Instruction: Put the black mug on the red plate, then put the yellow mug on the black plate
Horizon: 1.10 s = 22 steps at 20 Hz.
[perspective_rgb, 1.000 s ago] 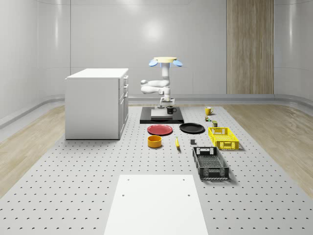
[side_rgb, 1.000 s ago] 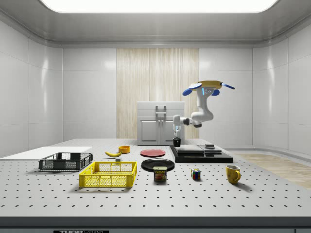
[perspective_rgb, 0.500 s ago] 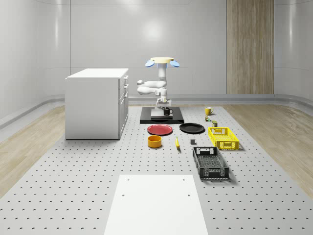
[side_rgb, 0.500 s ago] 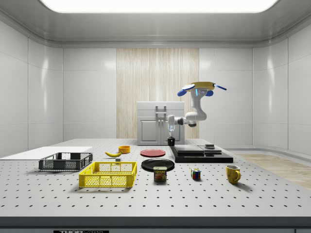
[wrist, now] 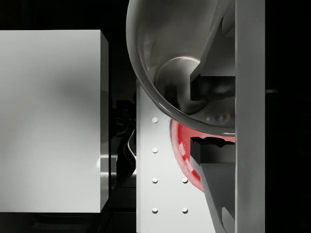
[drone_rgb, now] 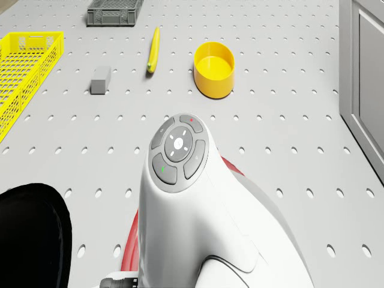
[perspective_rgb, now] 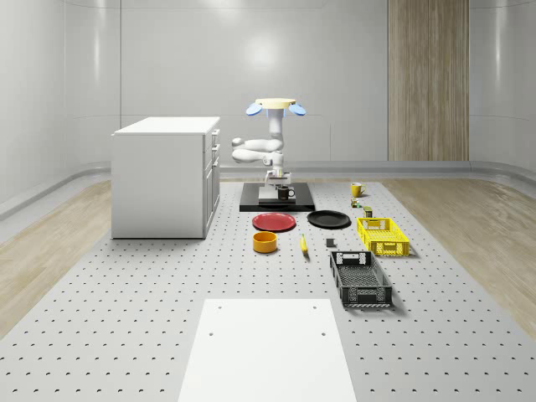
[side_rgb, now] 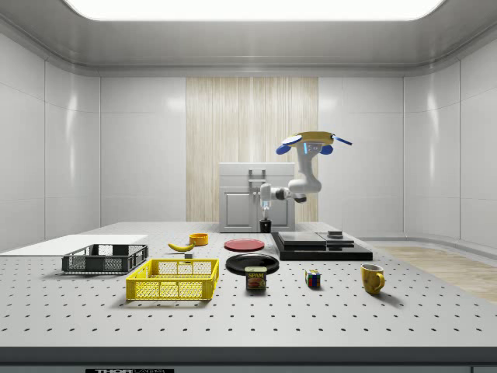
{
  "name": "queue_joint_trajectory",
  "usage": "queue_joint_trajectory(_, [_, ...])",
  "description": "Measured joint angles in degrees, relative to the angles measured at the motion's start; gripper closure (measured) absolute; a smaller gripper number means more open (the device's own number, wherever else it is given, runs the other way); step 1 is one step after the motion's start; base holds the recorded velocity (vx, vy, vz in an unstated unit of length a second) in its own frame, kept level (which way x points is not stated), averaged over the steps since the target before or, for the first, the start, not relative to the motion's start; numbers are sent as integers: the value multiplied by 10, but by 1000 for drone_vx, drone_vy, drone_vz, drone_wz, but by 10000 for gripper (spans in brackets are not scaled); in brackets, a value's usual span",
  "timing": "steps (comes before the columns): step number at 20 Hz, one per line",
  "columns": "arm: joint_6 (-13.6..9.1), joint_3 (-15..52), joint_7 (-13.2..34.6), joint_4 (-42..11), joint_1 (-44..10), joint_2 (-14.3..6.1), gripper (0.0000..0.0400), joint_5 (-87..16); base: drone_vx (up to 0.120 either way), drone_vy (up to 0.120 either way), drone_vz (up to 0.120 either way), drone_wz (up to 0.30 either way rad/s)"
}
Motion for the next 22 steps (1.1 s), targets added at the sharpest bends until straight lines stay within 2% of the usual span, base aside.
queue_joint_trajectory(5, [3, 1, 1, 0, -1, -4, 290, 1, 120, 0, -8, 0])
queue_joint_trajectory(11, [7, 1, 2, 0, -2, -7, 290, 3, 120, 0, -113, 0])
queue_joint_trajectory(21, [13, 2, 3, 1, -3, -13, 290, 6, 120, 0, 0, 0])
queue_joint_trajectory(22, [13, 2, 2, 1, -3, -14, 290, 6, 0, 0, 0, 0])
